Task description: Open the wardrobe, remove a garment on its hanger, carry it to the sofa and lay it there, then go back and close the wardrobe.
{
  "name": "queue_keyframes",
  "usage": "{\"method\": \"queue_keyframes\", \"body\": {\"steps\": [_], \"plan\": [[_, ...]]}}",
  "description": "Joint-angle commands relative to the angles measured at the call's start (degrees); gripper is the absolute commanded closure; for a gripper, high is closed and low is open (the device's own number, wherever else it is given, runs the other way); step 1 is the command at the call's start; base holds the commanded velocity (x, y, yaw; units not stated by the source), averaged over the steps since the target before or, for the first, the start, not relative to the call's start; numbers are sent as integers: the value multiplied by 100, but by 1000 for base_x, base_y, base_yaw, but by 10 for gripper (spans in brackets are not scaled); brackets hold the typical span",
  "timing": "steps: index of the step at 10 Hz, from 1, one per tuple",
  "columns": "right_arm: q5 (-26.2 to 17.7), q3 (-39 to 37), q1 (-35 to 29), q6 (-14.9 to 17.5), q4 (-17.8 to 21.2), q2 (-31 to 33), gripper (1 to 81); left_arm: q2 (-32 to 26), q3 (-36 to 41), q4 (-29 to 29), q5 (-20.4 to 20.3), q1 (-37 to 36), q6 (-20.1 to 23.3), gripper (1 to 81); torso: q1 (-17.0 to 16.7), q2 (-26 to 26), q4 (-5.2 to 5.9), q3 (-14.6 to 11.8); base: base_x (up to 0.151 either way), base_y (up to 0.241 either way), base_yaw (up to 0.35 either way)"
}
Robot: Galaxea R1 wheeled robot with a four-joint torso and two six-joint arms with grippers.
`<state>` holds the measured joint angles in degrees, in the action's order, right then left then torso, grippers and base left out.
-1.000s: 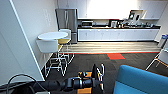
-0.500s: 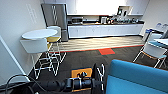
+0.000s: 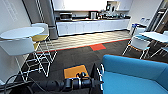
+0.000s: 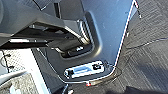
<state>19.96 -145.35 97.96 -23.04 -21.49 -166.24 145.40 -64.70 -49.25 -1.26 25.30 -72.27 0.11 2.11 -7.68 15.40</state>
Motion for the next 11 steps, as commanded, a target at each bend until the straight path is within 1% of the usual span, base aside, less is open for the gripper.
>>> {"method": "queue_keyframes", "body": {"steps": [1, 11], "plan": [[-264, 8, 62, -16, -83, 62, 10, 7, 370, -146, -244, -793, 72, 811, 0, 0, 0, 0, 0, 0, -282], [-264, 8, 70, 1, -118, 18, 10, -124, 484, -269, -244, -653, 81, 811, 0, 0, 0, 2, 0, 0, -283]]}}
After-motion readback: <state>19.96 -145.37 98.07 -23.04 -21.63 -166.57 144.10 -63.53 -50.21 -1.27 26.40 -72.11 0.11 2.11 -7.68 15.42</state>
